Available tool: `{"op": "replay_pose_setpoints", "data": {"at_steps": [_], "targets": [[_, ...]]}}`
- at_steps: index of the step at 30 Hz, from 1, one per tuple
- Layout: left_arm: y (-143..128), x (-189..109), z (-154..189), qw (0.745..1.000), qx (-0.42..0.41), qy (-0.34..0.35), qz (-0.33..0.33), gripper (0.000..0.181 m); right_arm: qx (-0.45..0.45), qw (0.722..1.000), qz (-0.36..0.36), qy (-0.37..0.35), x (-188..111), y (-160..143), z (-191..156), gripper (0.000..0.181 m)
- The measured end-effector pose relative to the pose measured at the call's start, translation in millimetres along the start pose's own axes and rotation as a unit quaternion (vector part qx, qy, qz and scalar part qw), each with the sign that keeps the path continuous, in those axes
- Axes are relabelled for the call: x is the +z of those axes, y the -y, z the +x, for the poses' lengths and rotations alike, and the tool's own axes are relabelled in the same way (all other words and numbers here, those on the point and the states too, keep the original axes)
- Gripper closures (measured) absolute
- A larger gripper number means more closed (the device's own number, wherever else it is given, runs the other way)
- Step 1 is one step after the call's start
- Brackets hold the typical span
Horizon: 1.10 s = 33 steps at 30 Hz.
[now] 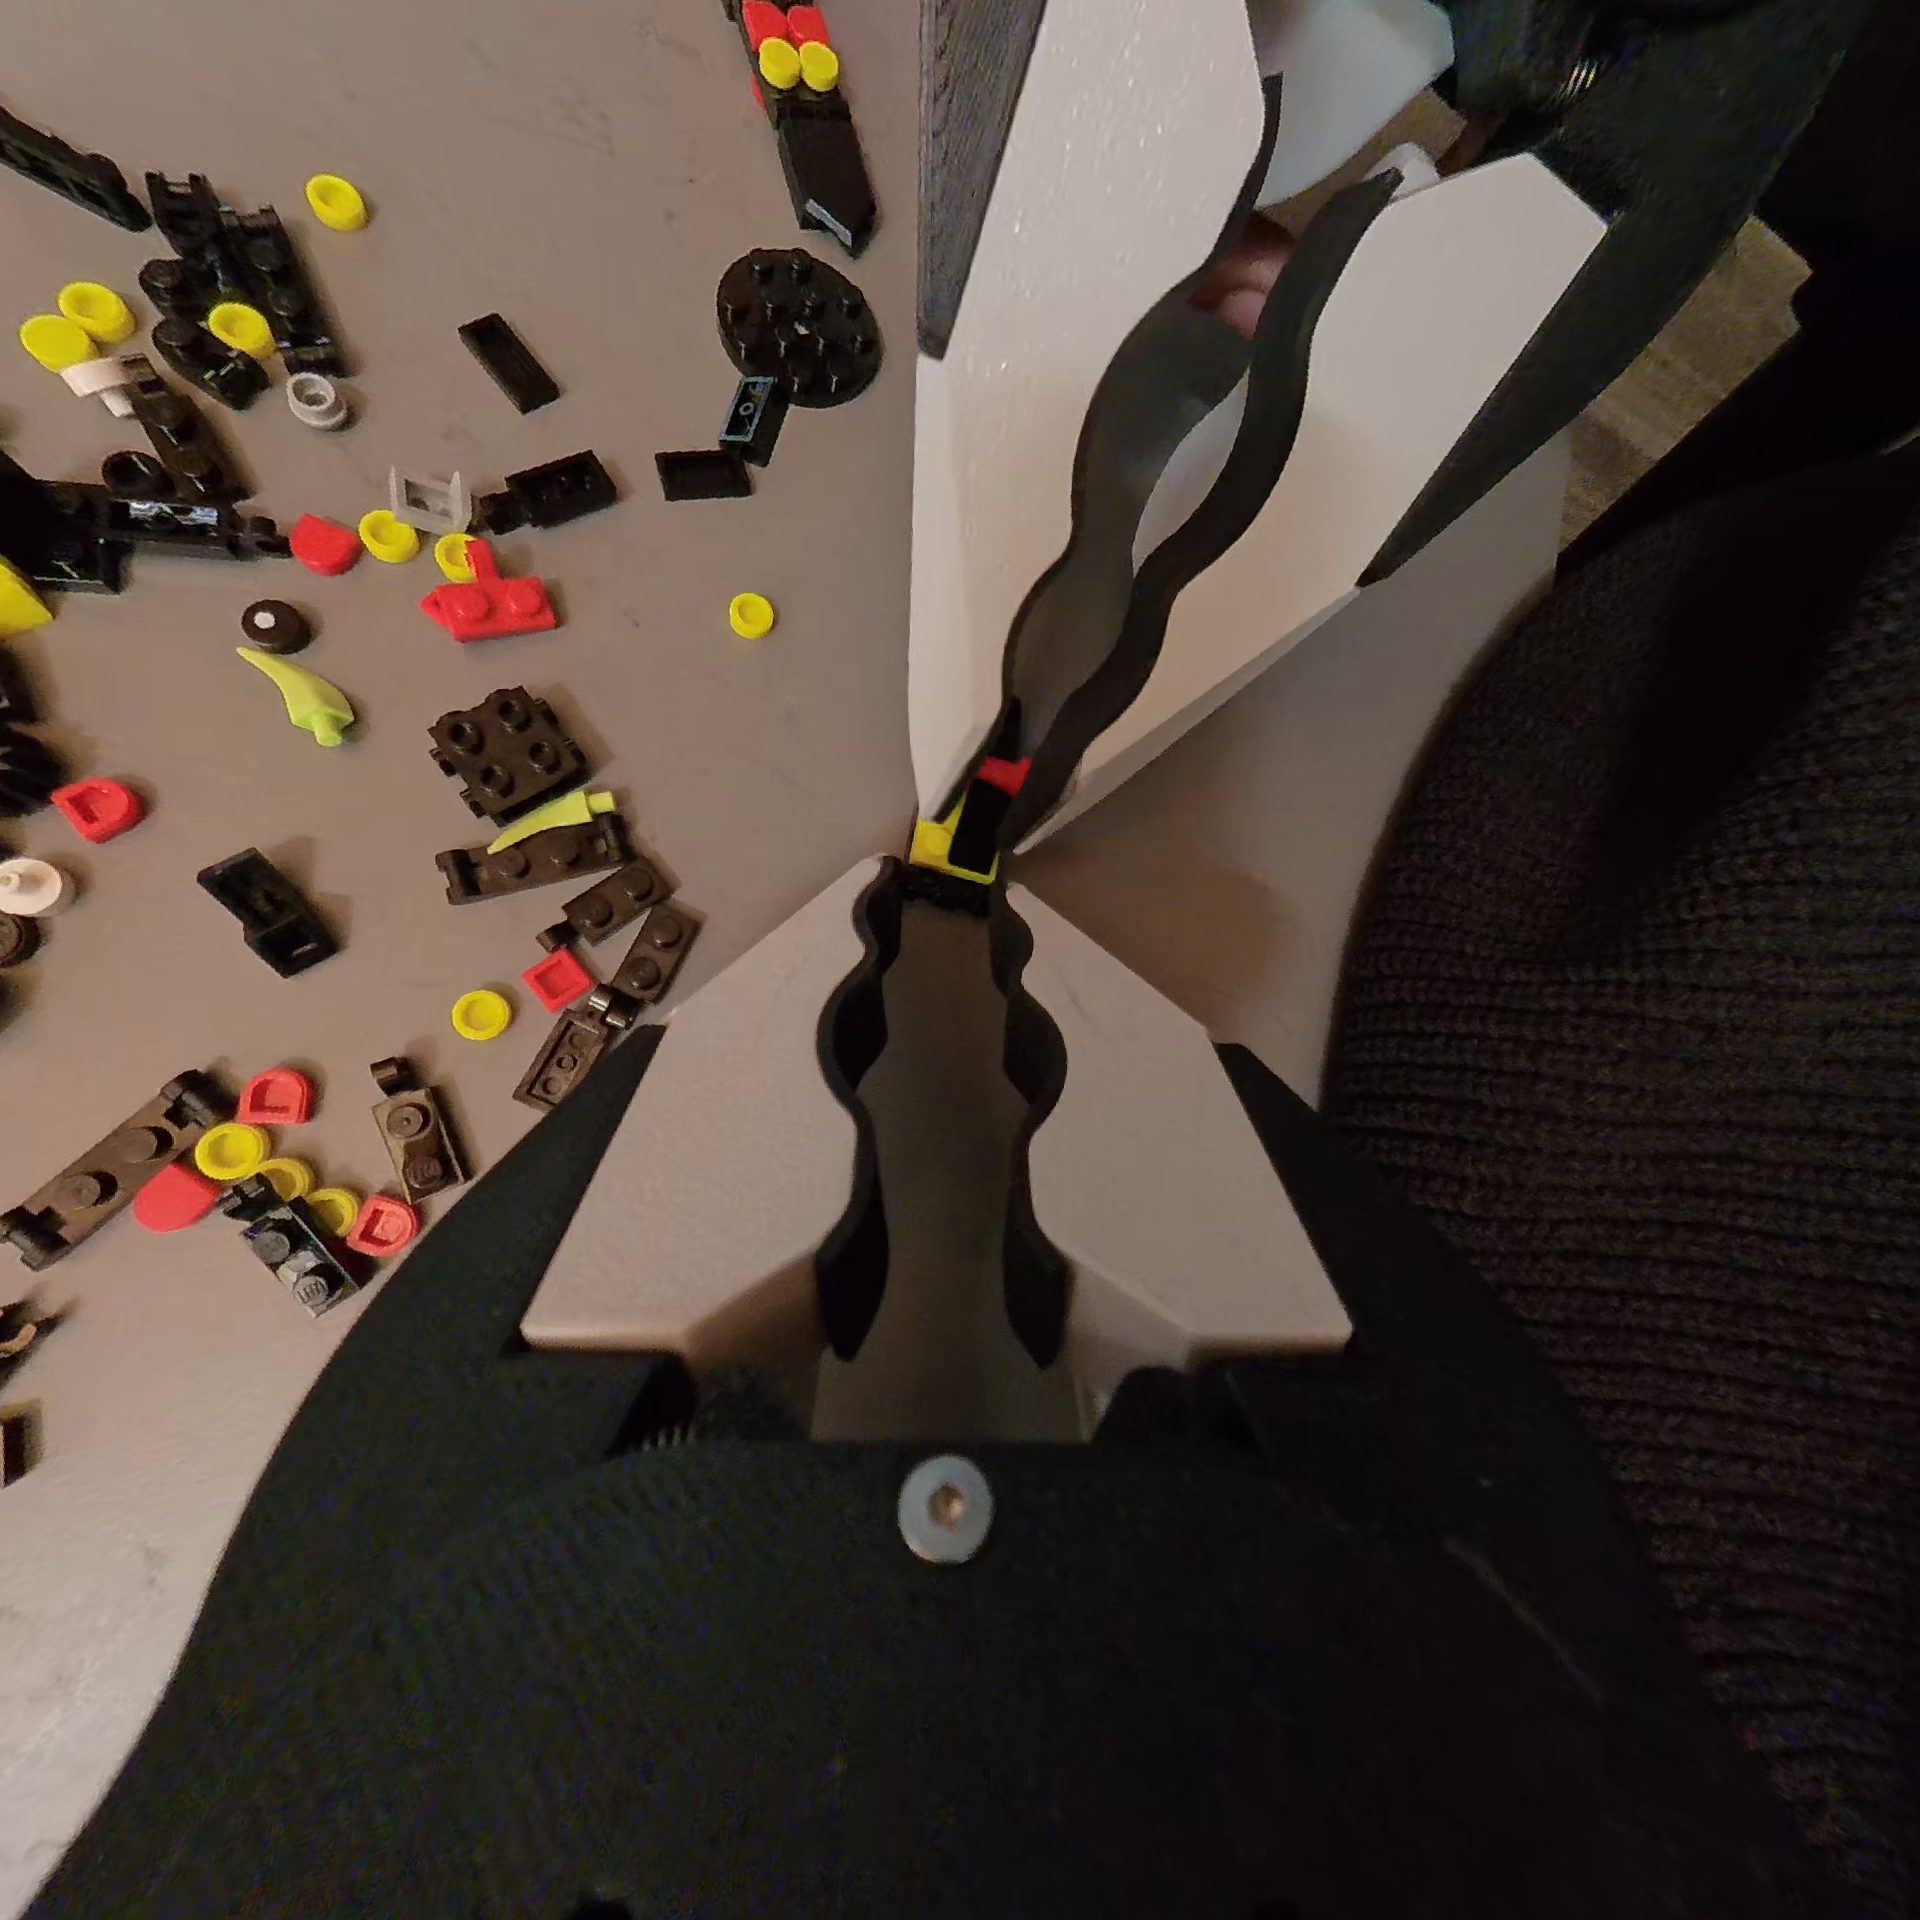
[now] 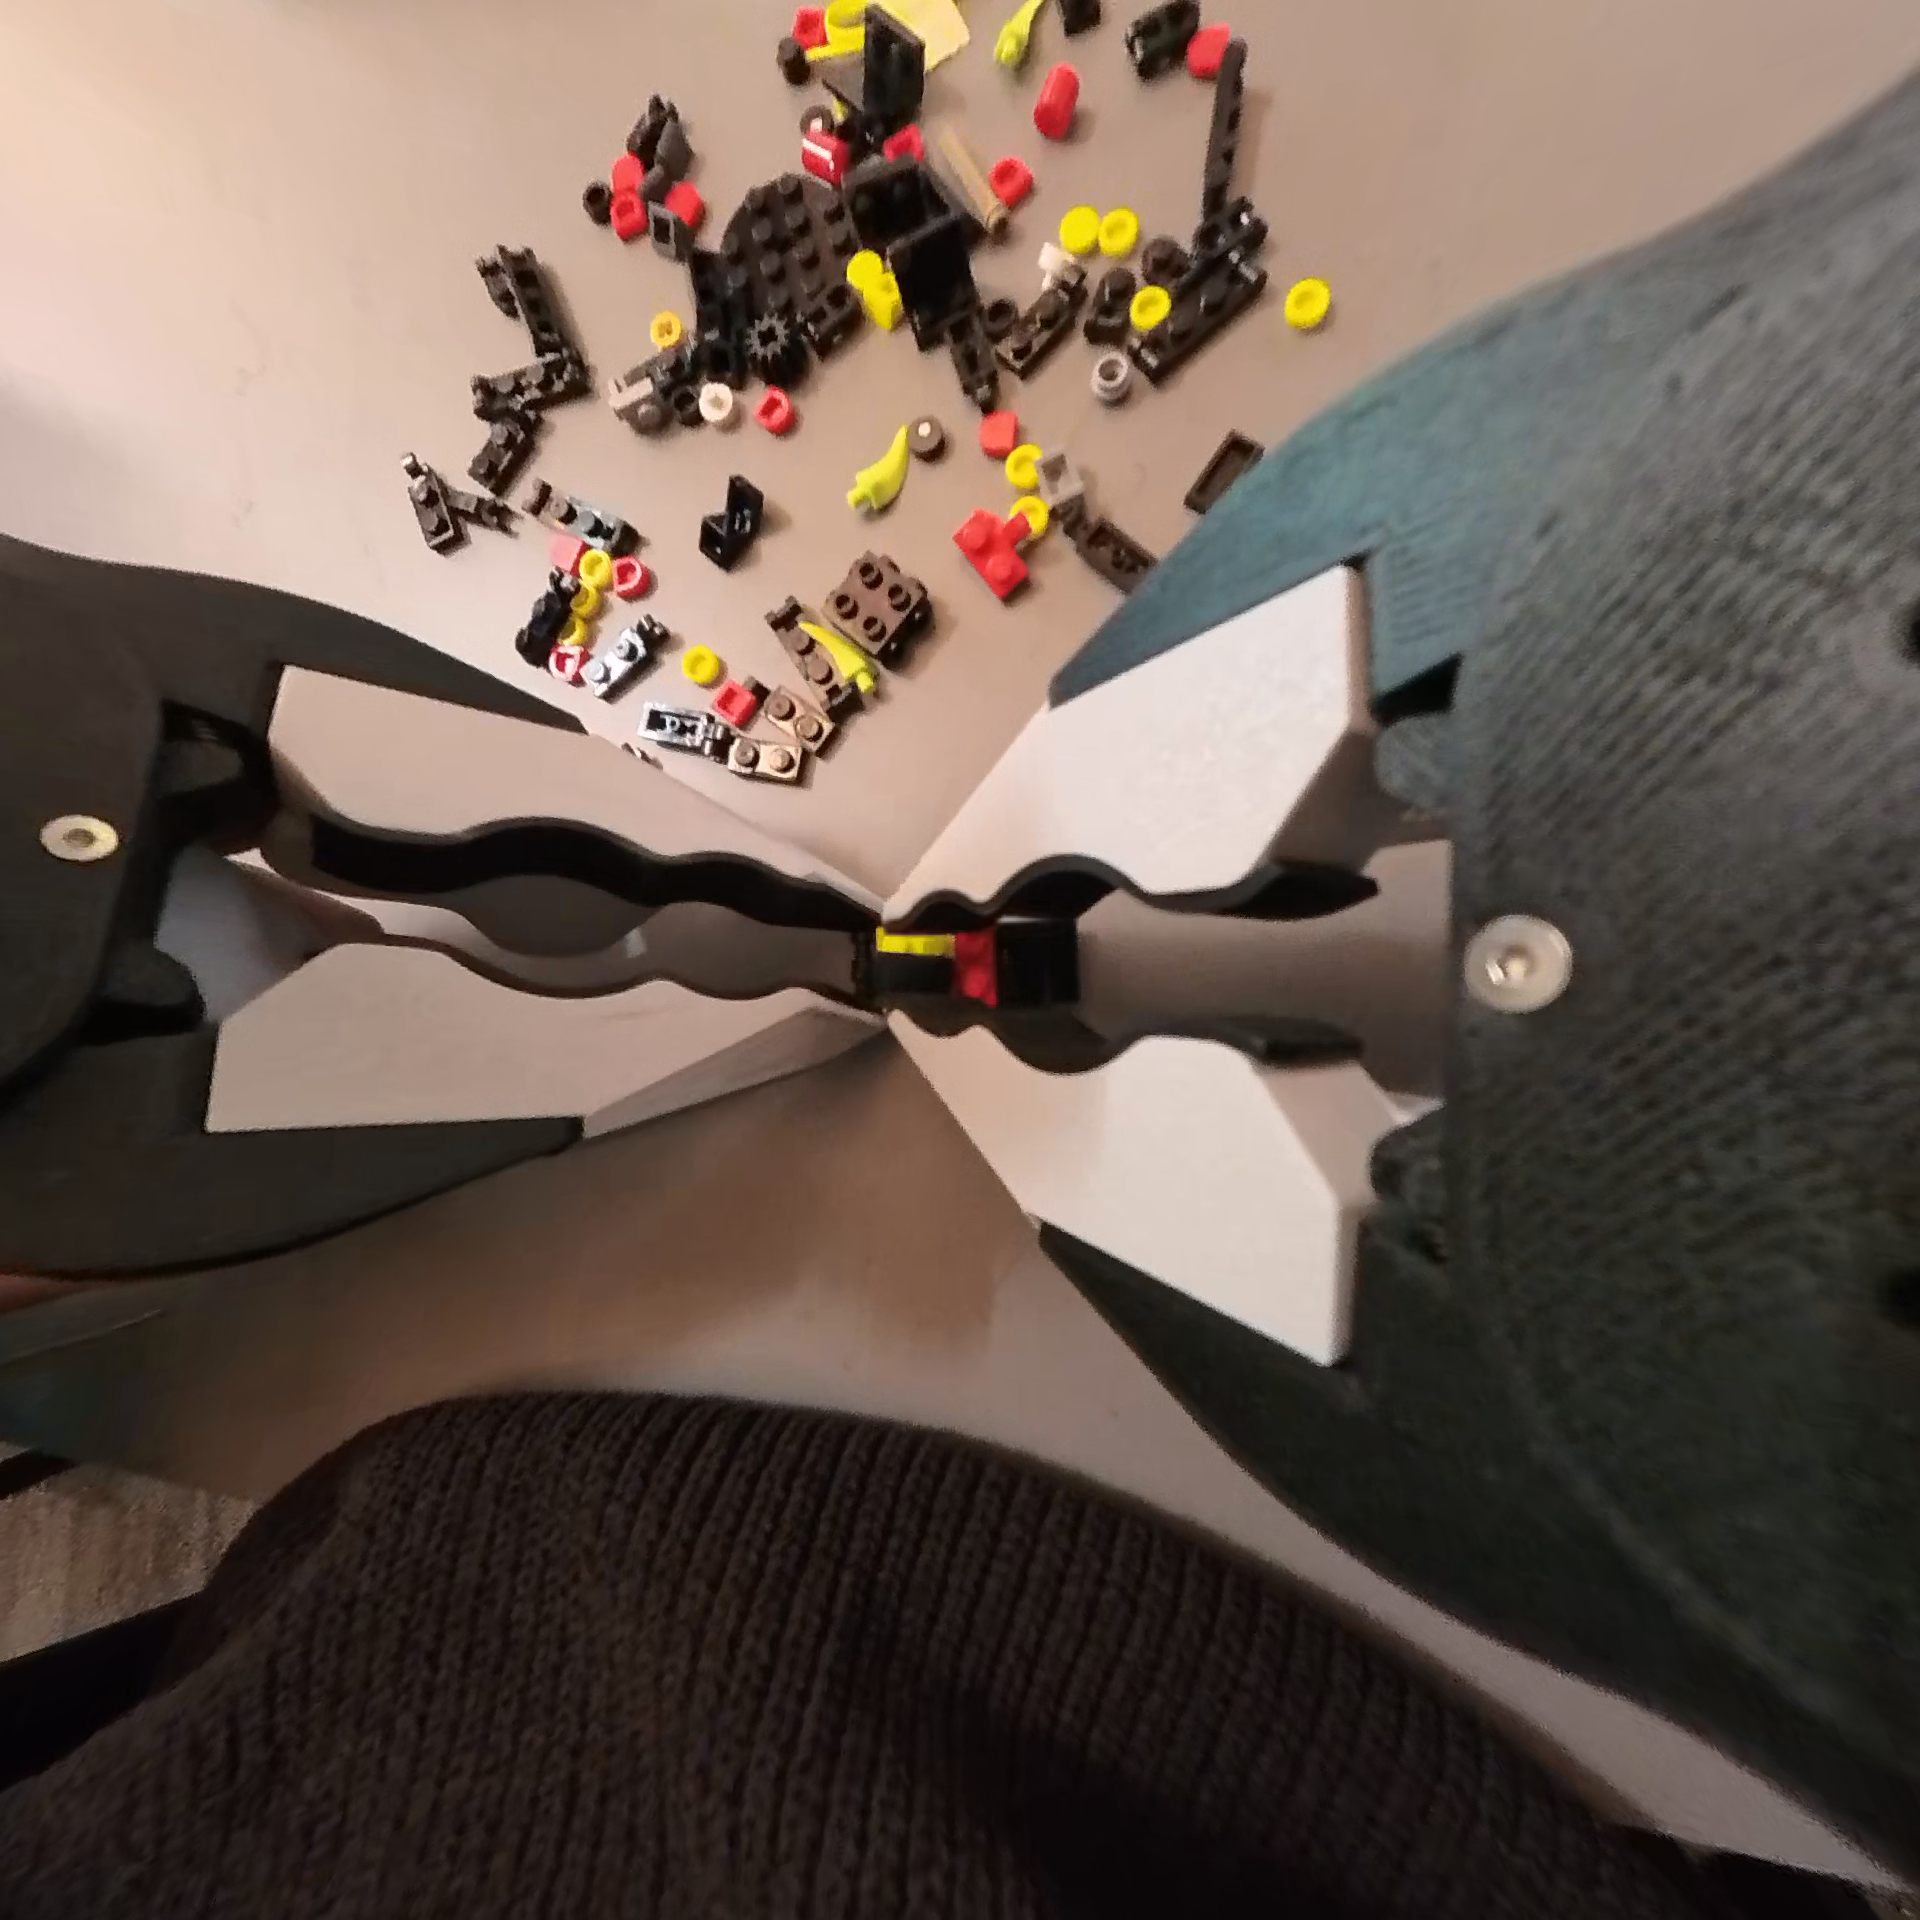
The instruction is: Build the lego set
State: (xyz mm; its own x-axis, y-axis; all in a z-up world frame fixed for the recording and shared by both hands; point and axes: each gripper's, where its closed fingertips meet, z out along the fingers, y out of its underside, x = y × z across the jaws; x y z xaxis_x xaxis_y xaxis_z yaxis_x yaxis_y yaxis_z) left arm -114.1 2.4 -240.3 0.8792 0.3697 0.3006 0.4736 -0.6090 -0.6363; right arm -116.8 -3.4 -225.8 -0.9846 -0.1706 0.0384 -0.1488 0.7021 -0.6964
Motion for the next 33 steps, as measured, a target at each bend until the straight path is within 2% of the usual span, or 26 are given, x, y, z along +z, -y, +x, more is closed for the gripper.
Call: {"op": "replay_pose_setpoints", "data": {"at_steps": [13, 33], "targets": [[0.0, 0.6, 1.5, 1.0, -0.001, -0.004, 0.0, 0.167, -0.009, 1.0, 0.002, 0.011, -1.0, 0.6, -3.1, 0.181], [0.1, 0.6, 1.6, 1.0, -0.002, -0.005, 0.001, 0.167, -0.028, 1.0, 0.0, 0.001, -1.2, 0.8, -3.5, 0.181]]}}
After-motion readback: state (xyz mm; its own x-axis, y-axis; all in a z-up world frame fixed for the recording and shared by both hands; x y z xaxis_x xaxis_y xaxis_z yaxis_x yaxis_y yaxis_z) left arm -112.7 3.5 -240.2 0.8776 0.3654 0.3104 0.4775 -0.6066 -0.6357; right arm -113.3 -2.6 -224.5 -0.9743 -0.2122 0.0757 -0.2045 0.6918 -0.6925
